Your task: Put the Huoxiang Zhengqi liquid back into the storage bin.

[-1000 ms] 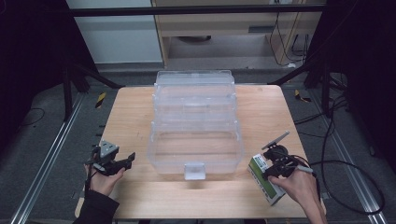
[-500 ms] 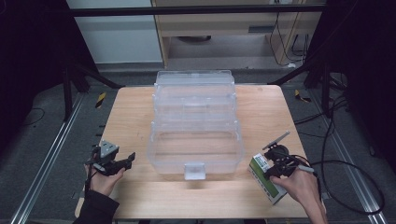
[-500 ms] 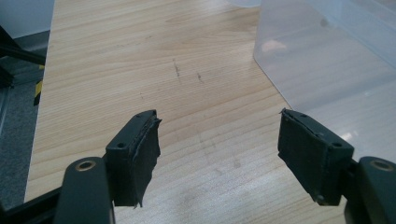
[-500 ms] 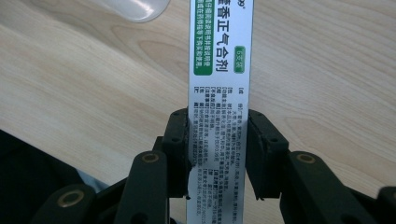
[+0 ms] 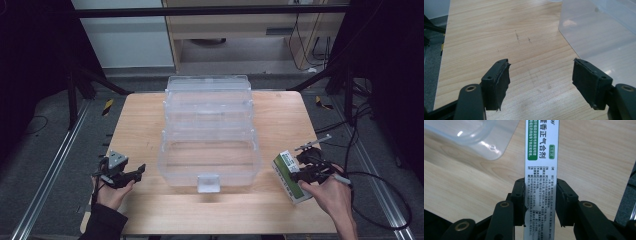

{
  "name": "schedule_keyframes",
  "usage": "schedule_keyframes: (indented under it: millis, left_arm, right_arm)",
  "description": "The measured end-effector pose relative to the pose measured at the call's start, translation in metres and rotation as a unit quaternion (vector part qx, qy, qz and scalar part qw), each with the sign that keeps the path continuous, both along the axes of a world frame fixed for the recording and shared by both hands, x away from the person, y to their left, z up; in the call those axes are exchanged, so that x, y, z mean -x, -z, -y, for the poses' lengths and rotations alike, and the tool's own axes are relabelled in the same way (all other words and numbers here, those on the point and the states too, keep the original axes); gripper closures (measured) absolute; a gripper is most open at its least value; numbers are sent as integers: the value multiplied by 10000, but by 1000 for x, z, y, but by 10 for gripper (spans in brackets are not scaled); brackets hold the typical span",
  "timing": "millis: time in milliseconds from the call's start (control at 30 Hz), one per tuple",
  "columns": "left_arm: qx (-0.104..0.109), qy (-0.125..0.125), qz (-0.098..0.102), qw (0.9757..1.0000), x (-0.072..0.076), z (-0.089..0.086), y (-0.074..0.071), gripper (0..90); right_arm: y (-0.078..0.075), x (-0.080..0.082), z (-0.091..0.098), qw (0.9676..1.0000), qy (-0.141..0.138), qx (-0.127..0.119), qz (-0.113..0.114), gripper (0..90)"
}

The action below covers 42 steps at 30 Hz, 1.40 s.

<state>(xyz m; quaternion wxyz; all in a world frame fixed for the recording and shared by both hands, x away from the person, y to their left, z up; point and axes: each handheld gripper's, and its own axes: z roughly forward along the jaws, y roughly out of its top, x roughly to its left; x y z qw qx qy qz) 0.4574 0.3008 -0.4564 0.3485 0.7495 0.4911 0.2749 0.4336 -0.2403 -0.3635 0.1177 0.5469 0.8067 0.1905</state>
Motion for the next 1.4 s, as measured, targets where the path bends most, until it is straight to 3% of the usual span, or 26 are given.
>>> schedule_keyframes:
  millis: [333, 500, 700, 867, 1100, 1400]
  left_arm:
    - [-17, 36, -31, 10000, 0, 0, 1, 348]
    - [-44, 18, -28, 10000, 0, -1, 1, 381]
    - [-21, -5, -9, 10000, -1, -3, 1, 385]
    - [17, -10, -35, 10000, -2, -3, 1, 367]
    - [8, 14, -21, 10000, -3, -1, 2, 362]
    - [64, -16, -34, 10000, -3, -3, 3, 361]
  right_arm:
    - [-29, -1, 5, 9973, 61, -231, 691, 644]
    - [-43, -3, 7, 9925, -17, -421, 1146, 645]
    - [-57, -8, 5, 9892, -151, -487, 1375, 645]
    - [-70, -11, 4, 9834, -307, -636, 1669, 645]
    - [-80, -16, -3, 9771, -561, -797, 1891, 645]
    - [-90, -25, -21, 9682, -1217, -978, 1953, 647]
